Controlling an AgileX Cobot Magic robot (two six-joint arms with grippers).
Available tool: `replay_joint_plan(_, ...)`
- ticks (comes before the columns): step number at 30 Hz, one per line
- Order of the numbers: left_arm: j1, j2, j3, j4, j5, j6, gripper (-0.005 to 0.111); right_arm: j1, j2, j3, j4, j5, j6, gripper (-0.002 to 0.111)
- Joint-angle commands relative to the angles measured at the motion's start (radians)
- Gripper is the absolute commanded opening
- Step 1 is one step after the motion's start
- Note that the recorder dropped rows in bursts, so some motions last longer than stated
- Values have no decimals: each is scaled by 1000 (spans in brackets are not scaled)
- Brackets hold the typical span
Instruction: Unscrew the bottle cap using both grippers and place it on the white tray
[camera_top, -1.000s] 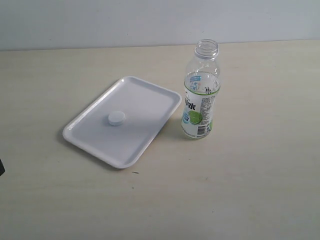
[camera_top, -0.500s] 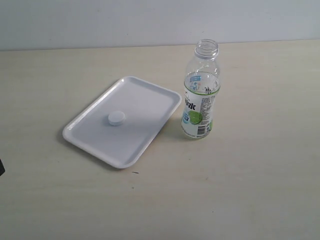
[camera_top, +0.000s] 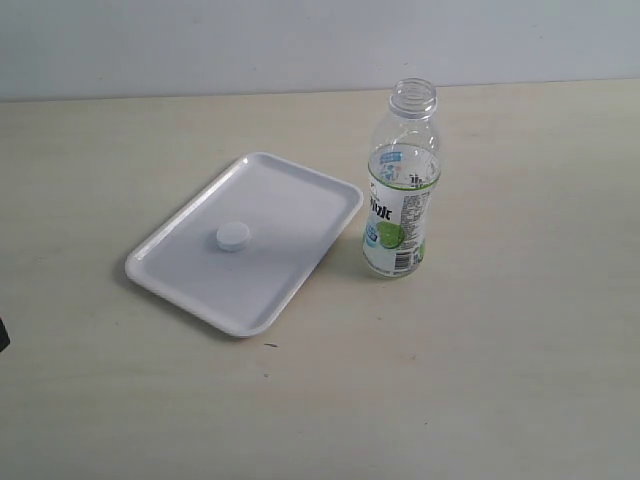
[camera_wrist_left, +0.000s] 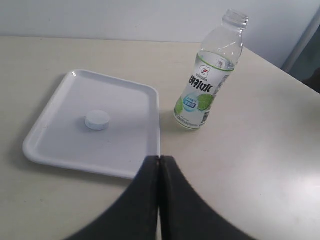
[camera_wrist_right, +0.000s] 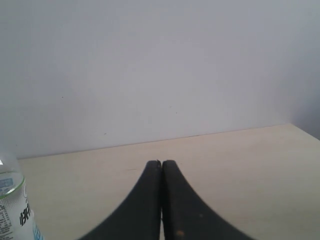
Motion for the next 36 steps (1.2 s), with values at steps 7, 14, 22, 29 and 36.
replay_joint_plan(7, -8, -8, 5, 34, -1, 52, 1, -3, -6, 5, 8, -15, -9, 0)
replay_joint_plan(14, 92, -77, 26, 121, -17, 134, 1, -3, -6, 5, 8, -15, -8, 0)
replay_joint_plan(22, 247, -227, 70, 188, -139, 175, 1, -3, -6, 5, 8, -15, -8, 0)
replay_joint_plan(29, 344, -227, 70, 190, -141, 179, 1, -3, -6, 5, 8, -13, -8, 0)
replay_joint_plan(36, 343, -227, 70, 194, -132, 40, 1, -3, -6, 5, 8, -13, -8, 0)
